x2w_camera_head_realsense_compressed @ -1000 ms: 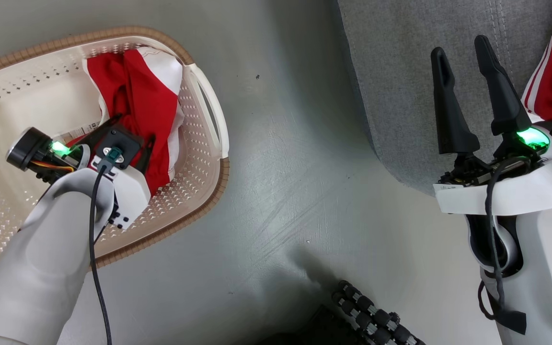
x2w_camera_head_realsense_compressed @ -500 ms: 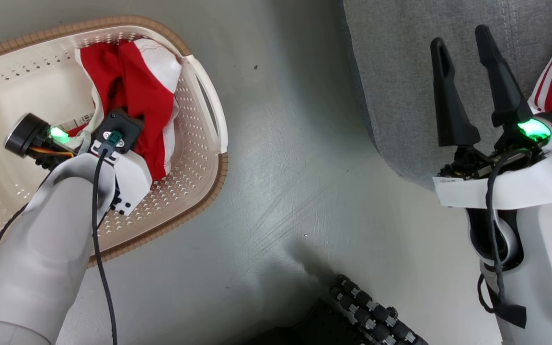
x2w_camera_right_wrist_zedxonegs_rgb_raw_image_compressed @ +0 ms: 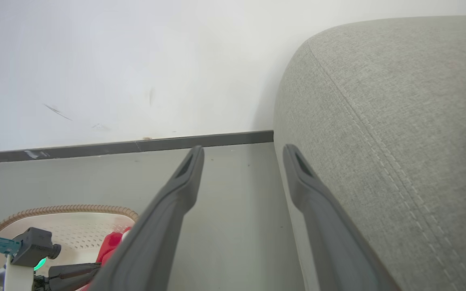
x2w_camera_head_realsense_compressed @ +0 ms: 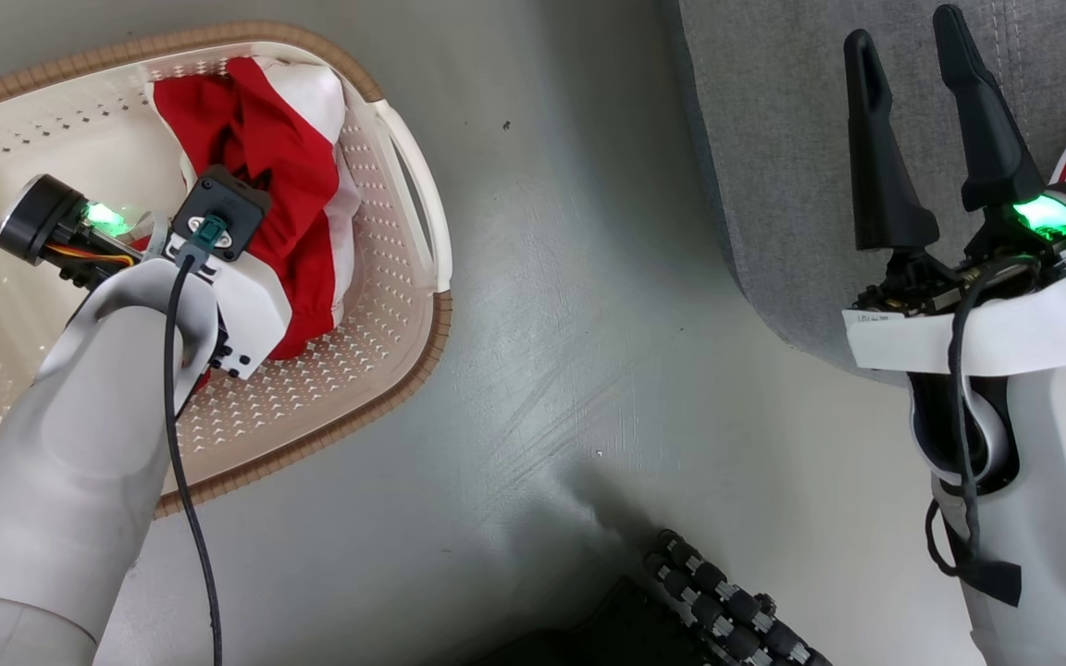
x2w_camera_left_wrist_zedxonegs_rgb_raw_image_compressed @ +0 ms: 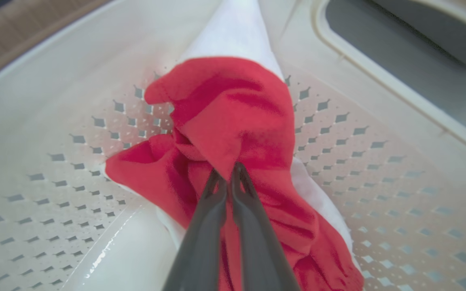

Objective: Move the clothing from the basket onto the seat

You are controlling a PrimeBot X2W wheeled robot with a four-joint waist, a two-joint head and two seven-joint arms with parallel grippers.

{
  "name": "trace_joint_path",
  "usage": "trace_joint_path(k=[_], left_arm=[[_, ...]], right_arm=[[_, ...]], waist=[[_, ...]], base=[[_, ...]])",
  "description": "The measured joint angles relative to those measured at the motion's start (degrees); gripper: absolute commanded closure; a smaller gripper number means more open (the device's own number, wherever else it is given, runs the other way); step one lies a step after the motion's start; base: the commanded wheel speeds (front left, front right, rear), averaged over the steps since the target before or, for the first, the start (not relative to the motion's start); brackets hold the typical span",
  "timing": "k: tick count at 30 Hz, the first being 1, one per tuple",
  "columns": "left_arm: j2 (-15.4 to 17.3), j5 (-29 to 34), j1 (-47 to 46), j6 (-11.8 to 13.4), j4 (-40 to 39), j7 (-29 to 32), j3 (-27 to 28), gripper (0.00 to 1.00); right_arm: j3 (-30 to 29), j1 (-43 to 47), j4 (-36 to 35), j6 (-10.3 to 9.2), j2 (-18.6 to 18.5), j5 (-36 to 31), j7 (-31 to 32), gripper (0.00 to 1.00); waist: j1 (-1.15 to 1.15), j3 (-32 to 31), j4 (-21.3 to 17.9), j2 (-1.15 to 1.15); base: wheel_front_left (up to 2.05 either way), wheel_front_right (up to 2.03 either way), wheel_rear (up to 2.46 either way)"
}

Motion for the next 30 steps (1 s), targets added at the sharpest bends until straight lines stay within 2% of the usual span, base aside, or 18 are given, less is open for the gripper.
trace_joint_path(k=[7,14,30], left_arm=[[1.43,-0.08,0.08,0.00,-1.88,-1.90,0.37,1.00],[1.43,-1.38,1.71,0.14,-5.50,-5.48,1.58,1.00],[1.65,-4.69,7.35,3.60,-17.02,-9.24,6.17,1.00]], right_arm=[[-0.15,-1.88,0.66,0.00,-0.01,-1.31,-0.04,0.00],[-0.73,-2.22,1.29,0.00,-0.03,-3.09,-0.04,0.00],[-1.32,-5.76,3.49,0.00,-0.14,-7.49,-0.05,0.00]], waist=[[0.00,-0.73,1.37,0.00],[0.00,-1.80,2.89,0.00],[0.00,-5.67,6.98,0.00]], base=[[0.00,0.00,0.00],[0.00,0.00,0.00],[0.00,0.00,0.00]])
